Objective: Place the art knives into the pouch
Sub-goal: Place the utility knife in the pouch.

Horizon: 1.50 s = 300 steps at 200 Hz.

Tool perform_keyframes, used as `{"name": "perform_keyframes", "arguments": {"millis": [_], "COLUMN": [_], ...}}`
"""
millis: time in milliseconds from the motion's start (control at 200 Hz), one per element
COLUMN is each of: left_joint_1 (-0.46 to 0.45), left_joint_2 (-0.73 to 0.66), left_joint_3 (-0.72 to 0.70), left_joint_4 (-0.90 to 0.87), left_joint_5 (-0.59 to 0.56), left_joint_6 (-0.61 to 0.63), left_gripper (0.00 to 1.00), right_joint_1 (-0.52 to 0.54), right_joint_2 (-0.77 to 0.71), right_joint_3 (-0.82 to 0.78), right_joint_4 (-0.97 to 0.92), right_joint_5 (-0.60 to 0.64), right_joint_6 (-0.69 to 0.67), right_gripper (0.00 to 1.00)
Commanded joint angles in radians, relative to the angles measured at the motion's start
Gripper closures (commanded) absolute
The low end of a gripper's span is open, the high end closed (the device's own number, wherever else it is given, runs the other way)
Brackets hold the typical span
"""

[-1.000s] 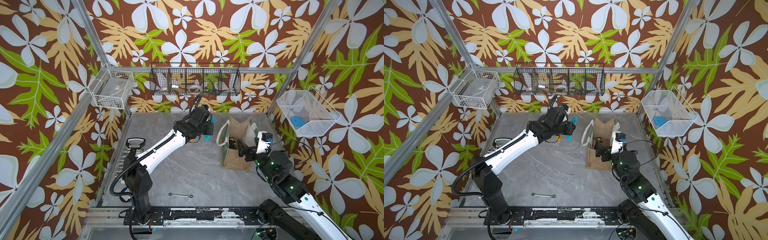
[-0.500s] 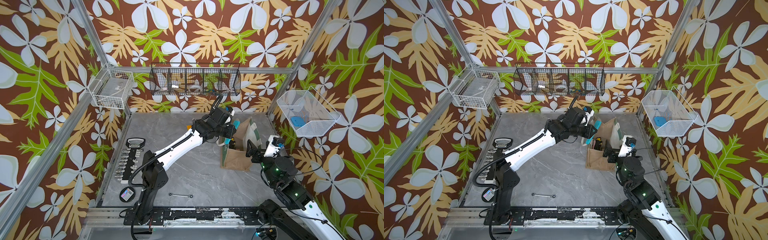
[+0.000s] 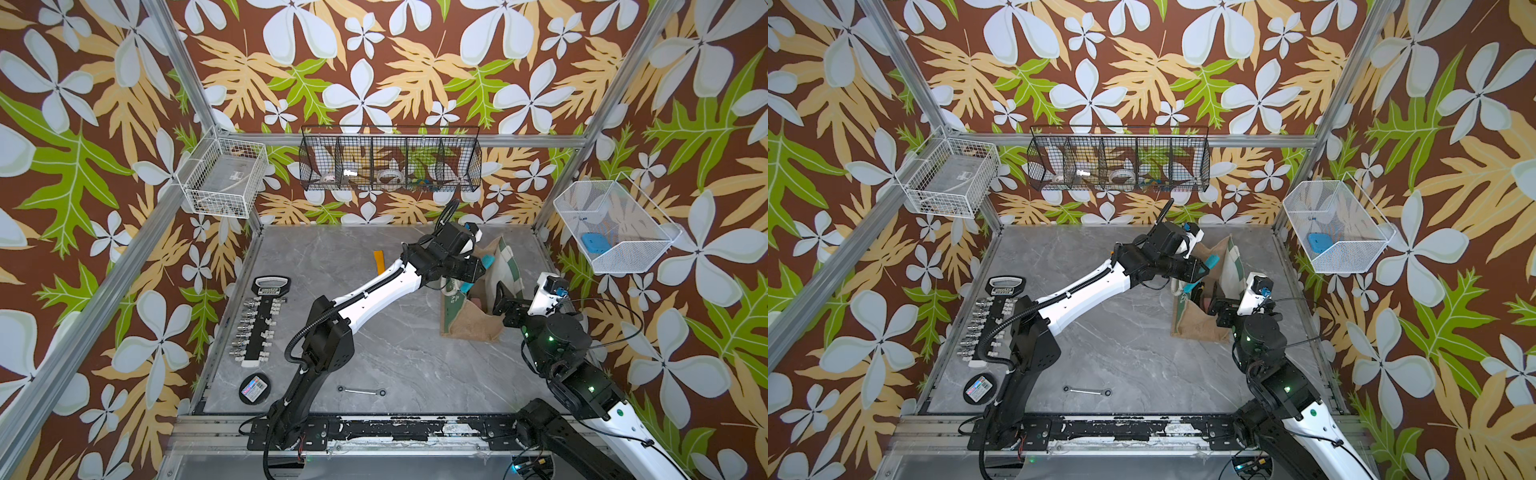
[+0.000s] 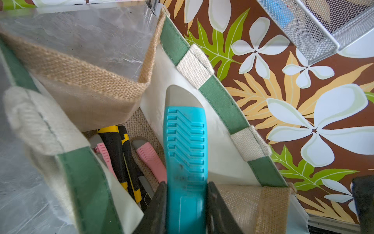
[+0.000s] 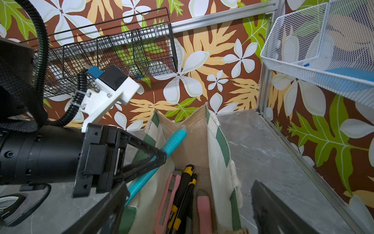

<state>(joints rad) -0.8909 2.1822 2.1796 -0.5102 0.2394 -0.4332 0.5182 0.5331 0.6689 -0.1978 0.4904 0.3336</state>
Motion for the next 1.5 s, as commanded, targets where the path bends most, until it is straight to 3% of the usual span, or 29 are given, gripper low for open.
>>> {"name": "perform_keyframes", "arguments": {"millis": [0,65,110,205,260,285,300,681,1047,1297,1497], "left_joint_1": [0.000,0.001,0.000,0.000,0.000,0.000,0.000,0.052,0.225,0.359,0.418], "left_joint_2": [0.002,0.004,0.004,-0.003,-0.010,-0.015,-0.017,-0.171,-0.408,-0.401,-0.271], "left_joint_3": [0.006,0.008,0.008,0.012,0.014,0.014,0.014,-0.084,-0.490,-0.655,-0.571], "left_joint_4": [0.003,0.001,-0.001,-0.002,-0.002,-0.002,-0.002,-0.031,0.142,0.212,0.168], "left_joint_5": [-0.010,-0.019,-0.023,-0.029,-0.040,-0.048,-0.052,-0.240,-0.308,-0.365,-0.371], "left_joint_6": [0.003,0.010,0.011,0.020,0.025,0.027,0.030,0.057,0.070,0.064,0.096], "left_gripper": [0.73,0.64,0.51,0.34,0.17,0.02,0.00,0.00,0.00,0.00,0.01], "right_joint_1": [0.000,0.001,0.000,0.001,0.000,0.001,0.000,0.002,0.002,0.001,0.000], "right_joint_2": [0.001,0.000,-0.001,-0.001,0.000,0.001,0.001,0.068,0.127,0.137,0.191], "right_joint_3": [0.001,0.004,0.005,0.007,0.008,0.010,0.010,0.074,0.106,0.150,0.193], "right_joint_4": [-0.007,-0.013,-0.019,-0.025,-0.027,-0.029,-0.030,-0.079,-0.073,-0.093,-0.107], "right_joint_5": [0.010,0.008,0.007,0.001,-0.005,-0.007,-0.010,-0.104,-0.192,-0.266,-0.286], "right_joint_6": [0.007,0.008,0.009,0.012,0.014,0.015,0.017,0.048,0.066,0.107,0.107], "right_gripper": [0.05,0.05,0.05,0.04,0.04,0.04,0.04,0.03,0.03,0.03,0.03]}}
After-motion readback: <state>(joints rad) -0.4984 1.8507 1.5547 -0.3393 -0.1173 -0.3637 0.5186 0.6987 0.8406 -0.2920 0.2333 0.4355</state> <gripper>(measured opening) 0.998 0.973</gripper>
